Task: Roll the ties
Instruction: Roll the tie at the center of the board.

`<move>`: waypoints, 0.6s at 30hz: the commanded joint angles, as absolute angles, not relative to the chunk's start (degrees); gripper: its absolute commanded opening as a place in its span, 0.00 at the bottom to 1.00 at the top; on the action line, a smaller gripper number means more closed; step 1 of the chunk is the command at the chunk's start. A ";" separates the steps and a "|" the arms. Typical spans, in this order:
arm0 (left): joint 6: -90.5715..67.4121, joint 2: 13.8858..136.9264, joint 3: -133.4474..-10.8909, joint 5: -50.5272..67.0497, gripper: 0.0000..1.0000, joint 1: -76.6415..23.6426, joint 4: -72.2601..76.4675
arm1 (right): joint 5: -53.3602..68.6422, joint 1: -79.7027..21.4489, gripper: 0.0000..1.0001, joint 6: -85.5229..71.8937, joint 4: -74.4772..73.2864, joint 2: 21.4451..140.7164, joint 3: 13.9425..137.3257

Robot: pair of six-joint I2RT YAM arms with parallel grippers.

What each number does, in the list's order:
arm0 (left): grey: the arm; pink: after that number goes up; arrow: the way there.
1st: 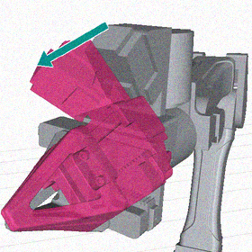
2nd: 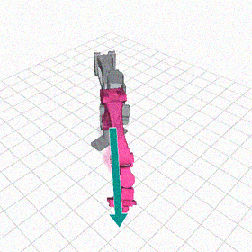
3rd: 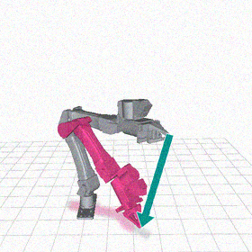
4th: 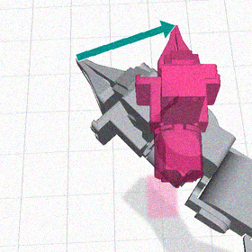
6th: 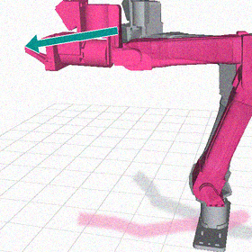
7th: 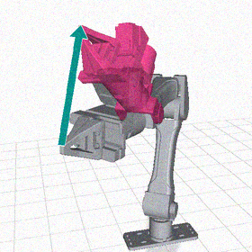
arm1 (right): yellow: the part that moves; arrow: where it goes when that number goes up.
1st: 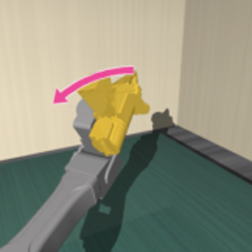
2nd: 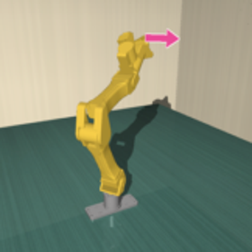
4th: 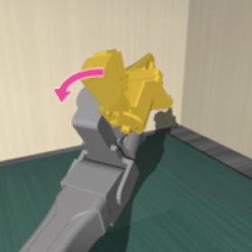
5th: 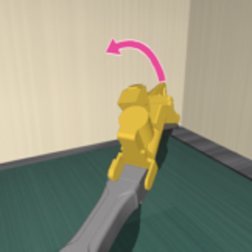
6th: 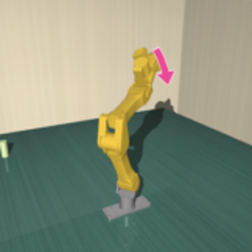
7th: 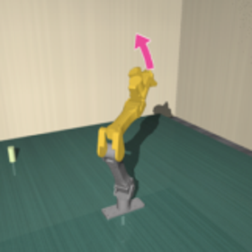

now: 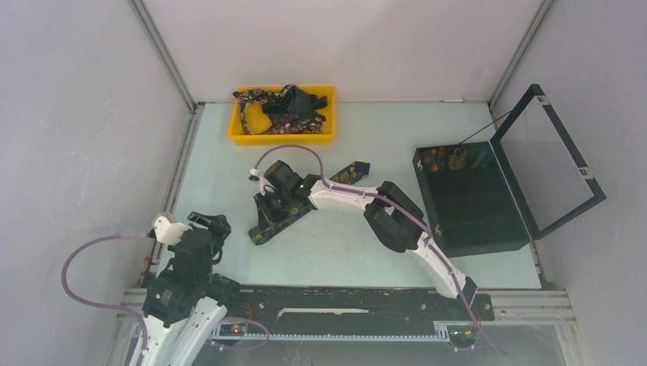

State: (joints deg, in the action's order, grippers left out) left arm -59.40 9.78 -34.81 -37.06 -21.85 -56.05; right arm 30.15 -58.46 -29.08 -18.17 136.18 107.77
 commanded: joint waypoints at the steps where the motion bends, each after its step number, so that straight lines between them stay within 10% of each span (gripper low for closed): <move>1: -58.46 10.99 -34.58 -37.09 0.70 -22.06 -53.90 | 30.15 -57.44 0.20 -29.17 -14.46 133.70 104.99; 18: -55.14 24.10 -27.14 -25.75 0.72 -22.06 -43.98 | 28.82 -56.06 0.20 -27.59 -14.02 126.81 100.52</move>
